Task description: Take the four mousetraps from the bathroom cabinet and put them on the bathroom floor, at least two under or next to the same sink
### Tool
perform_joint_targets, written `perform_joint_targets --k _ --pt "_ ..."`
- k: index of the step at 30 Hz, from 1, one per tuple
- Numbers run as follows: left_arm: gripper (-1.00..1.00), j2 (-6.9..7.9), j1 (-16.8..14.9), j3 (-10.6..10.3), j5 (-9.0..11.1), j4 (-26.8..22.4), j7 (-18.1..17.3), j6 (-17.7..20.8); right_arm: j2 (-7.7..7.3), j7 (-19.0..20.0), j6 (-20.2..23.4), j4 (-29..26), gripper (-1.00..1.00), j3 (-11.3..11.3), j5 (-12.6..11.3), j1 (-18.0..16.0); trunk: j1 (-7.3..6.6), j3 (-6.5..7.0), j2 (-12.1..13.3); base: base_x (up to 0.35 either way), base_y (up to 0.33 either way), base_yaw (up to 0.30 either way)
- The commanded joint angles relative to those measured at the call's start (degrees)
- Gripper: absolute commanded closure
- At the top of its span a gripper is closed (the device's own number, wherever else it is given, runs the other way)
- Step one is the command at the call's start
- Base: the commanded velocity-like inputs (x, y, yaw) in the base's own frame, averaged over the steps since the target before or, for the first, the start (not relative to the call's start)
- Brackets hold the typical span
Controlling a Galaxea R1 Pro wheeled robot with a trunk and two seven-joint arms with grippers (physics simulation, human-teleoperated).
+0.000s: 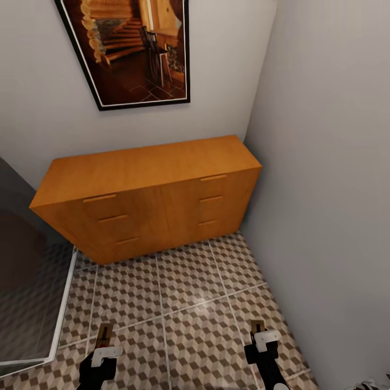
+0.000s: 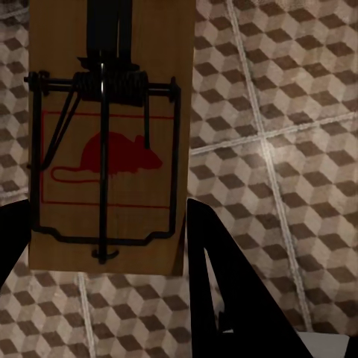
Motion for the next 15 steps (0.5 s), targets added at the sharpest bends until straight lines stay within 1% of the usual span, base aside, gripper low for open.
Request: perform_joint_targets --k 1,15 --pt "1.00 -0.01 -0.01 -0.40 -0.04 0.04 0.37 -0.09 -0.05 -0.13 -0.22 -0.01 1.00 0.49 -0.67 -0.04 0.03 0.01 -0.08 0.000 0.000 0.000" --pt "1.00 -0.01 -0.03 -0.41 -0.04 0.04 0.37 -0.09 0.04 -0.13 -0.22 0.36 1.00 0.49 -0.65 -0.04 0.03 1.11 -0.08 0.000 0.000 0.000"
